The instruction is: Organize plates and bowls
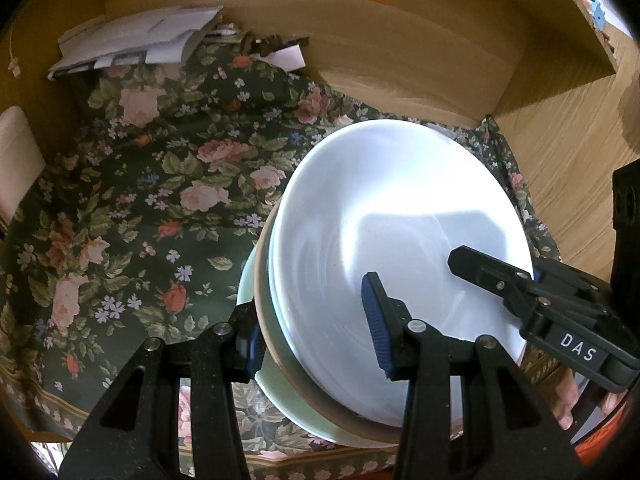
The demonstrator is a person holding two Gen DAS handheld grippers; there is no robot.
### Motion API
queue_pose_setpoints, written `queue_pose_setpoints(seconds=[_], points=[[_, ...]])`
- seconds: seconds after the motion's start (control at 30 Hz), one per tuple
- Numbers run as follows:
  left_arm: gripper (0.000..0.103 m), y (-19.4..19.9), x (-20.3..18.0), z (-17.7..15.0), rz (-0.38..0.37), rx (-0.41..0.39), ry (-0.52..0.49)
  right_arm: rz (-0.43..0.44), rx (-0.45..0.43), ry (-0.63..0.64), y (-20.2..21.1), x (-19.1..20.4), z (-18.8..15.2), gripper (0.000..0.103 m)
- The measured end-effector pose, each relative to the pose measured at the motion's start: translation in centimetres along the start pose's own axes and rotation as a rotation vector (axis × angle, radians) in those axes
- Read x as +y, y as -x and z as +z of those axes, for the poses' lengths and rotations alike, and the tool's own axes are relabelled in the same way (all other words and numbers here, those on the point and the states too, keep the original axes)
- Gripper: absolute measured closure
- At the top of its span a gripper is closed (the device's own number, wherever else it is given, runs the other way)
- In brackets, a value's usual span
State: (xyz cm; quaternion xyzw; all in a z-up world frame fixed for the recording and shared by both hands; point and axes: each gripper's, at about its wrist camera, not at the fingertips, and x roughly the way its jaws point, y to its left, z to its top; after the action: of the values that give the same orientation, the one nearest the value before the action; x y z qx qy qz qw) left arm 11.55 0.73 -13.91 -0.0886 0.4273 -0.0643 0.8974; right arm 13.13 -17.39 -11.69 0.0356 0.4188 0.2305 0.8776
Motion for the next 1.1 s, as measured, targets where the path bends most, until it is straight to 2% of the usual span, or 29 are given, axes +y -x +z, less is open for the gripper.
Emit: queue_pose_setpoints(seconds=[0.07, 0.3, 0.43, 0.5, 0.57, 0.67, 0.73, 0.83, 0.9, 0.93, 1.0, 1.1], points=[[0.059, -0.5, 0.1, 0.0, 0.001, 0.016, 0.002, 0.002, 0.005, -0.007, -0.2, -0.2, -0.1, 0.075], [0.059, -0.6, -0.7, 0.0, 0.014, -0.011, -0.055, 0.017, -0.001, -0.016, -0.6, -1.0, -0.3, 0.073], [0.059, -0.5, -0.8, -0.1, 0.027, -0.028, -0.08, -0.072, -0.084, 0.038, 0.9, -0.2, -0.4, 0.072], [0.053, 0.0, -0.7, 0.0, 0.055, -0.055, -0.08, -0.087, -0.114, 0.054, 1.9, 0.0, -0.3, 0.068], [0.049, 1.0, -0.4, 0.2, 0.059, -0.094, -0.075, -0.087, -0.147, 0.06, 3.0, 0.0, -0.3, 0.068], [0.049, 2.8, -0.6, 0.6, 0.049, -0.146, -0.079, -0.073, -0.203, 0.064, 5.0, 0.3, -0.1, 0.068], [0.043, 4.6, -1.0, 0.8, 0.049, -0.204, -0.082, -0.057, -0.243, 0.069, 6.5, 0.7, 0.1, 0.068], [0.041, 7.4, -1.8, 0.8, 0.042, -0.295, -0.099, -0.051, -0.318, 0.096, 8.8, 1.8, 0.0, 0.068], [0.034, 9.4, -2.6, 0.5, 0.043, -0.365, -0.12, -0.052, -0.374, 0.12, 10.6, 2.6, -0.2, 0.067], [0.032, 10.4, -2.9, 0.3, 0.045, -0.403, -0.128, -0.048, -0.401, 0.131, 11.4, 2.8, -0.3, 0.065], [0.025, 12.2, -3.5, -0.2, 0.043, -0.466, -0.139, -0.049, -0.447, 0.14, 12.7, 3.5, -0.7, 0.053], [0.021, 14.6, -4.1, -1.1, 0.034, -0.553, -0.147, -0.073, -0.547, 0.166, 15.0, 4.8, -1.7, 0.047]])
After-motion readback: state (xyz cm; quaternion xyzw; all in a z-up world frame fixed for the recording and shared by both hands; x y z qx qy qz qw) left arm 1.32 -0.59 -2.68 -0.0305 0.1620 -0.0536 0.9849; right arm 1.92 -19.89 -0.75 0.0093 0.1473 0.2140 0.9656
